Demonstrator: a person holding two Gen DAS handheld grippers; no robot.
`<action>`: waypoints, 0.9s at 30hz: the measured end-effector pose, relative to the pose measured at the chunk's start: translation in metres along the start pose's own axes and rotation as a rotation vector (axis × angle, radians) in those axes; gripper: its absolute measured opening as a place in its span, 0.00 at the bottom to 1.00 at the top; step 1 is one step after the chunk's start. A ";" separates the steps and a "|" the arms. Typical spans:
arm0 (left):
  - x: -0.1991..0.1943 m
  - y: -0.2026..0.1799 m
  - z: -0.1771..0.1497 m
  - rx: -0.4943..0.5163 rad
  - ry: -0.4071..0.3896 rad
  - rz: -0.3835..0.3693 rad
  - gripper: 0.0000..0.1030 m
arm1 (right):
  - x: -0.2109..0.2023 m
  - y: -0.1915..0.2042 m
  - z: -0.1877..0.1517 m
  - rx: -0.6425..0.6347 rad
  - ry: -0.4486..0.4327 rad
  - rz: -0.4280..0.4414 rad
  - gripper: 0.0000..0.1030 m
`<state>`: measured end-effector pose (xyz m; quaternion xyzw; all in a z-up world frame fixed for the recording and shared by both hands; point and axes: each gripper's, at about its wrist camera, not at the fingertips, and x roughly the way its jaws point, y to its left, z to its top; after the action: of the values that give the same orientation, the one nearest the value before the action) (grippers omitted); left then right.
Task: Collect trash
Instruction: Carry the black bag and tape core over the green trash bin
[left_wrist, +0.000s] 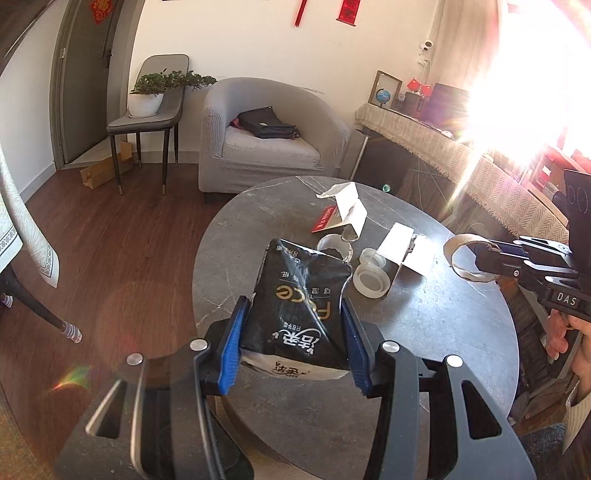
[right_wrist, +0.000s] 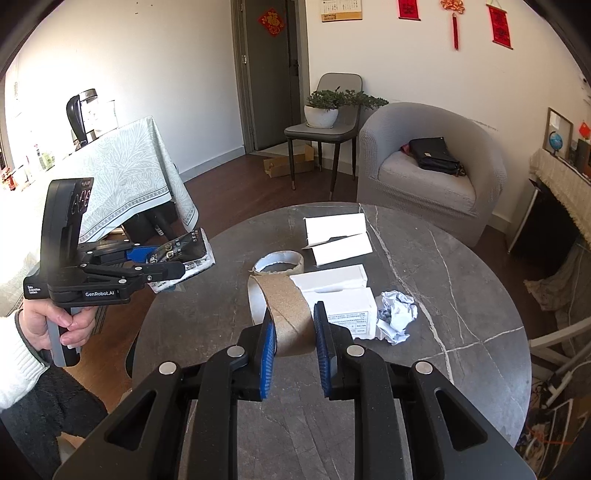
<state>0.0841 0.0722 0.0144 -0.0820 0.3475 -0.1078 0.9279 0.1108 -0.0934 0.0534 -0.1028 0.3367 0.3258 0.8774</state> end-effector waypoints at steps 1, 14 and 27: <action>-0.002 0.003 0.000 -0.008 -0.001 0.004 0.50 | 0.002 0.004 0.002 -0.005 0.000 0.003 0.19; -0.031 0.044 -0.006 -0.071 0.003 0.059 0.50 | 0.024 0.050 0.023 -0.035 0.006 0.077 0.19; -0.043 0.081 -0.022 -0.112 0.055 0.102 0.50 | 0.058 0.101 0.036 -0.079 0.045 0.154 0.19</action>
<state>0.0495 0.1597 0.0060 -0.1129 0.3821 -0.0431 0.9162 0.0975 0.0275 0.0461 -0.1183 0.3504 0.4030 0.8371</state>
